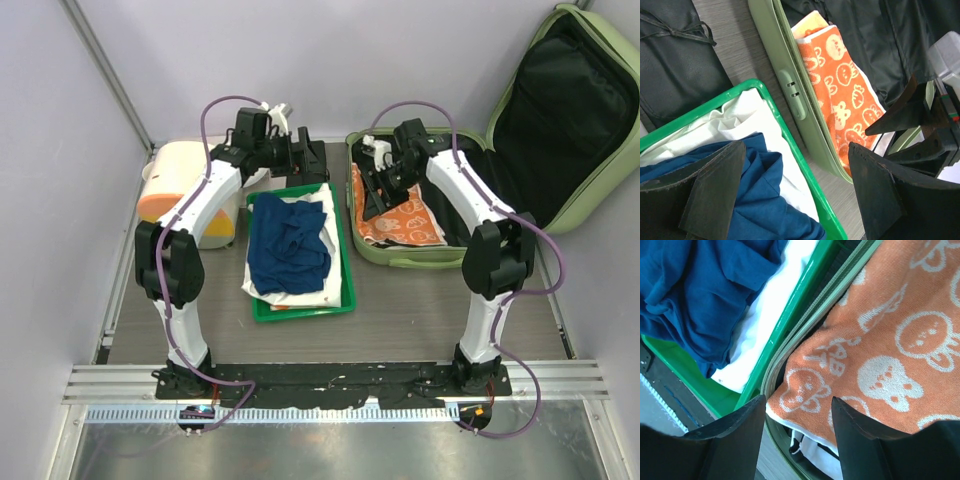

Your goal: Open, take out, and arrange the luggage

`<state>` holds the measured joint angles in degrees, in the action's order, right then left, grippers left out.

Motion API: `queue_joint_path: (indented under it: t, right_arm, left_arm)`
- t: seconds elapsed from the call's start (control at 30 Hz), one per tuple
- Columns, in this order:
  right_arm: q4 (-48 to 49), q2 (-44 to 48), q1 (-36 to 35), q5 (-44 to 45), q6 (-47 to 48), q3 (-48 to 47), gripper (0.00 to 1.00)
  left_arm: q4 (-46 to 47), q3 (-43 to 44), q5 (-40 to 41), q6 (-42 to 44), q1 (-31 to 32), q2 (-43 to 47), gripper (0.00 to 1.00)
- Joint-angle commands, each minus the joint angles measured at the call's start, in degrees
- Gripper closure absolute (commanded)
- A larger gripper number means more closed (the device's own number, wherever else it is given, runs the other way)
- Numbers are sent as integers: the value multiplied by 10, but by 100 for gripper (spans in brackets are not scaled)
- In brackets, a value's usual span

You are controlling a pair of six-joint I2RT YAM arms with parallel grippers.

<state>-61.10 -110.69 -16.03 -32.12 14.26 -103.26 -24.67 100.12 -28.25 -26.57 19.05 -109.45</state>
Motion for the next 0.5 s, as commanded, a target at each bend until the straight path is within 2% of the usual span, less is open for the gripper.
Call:
queue_joint_path:
  t: [0.0,0.07,0.23,0.47]
  right_arm:
    - [-3,22,-28,50,23,-1,39]
    - [-21,21,-36,57,40,-1,38]
    - [-45,33,-39,52,67,16,50]
    - [-9,31,-53,46,24,52,48]
  left_arm:
    - [13,3,0,9,-2,27,12]
    - [12,3,-1,13,-2,28,13]
    - [10,-1,-1,13,-2,31,12]
    - [13,-1,-1,11,-2,28,12]
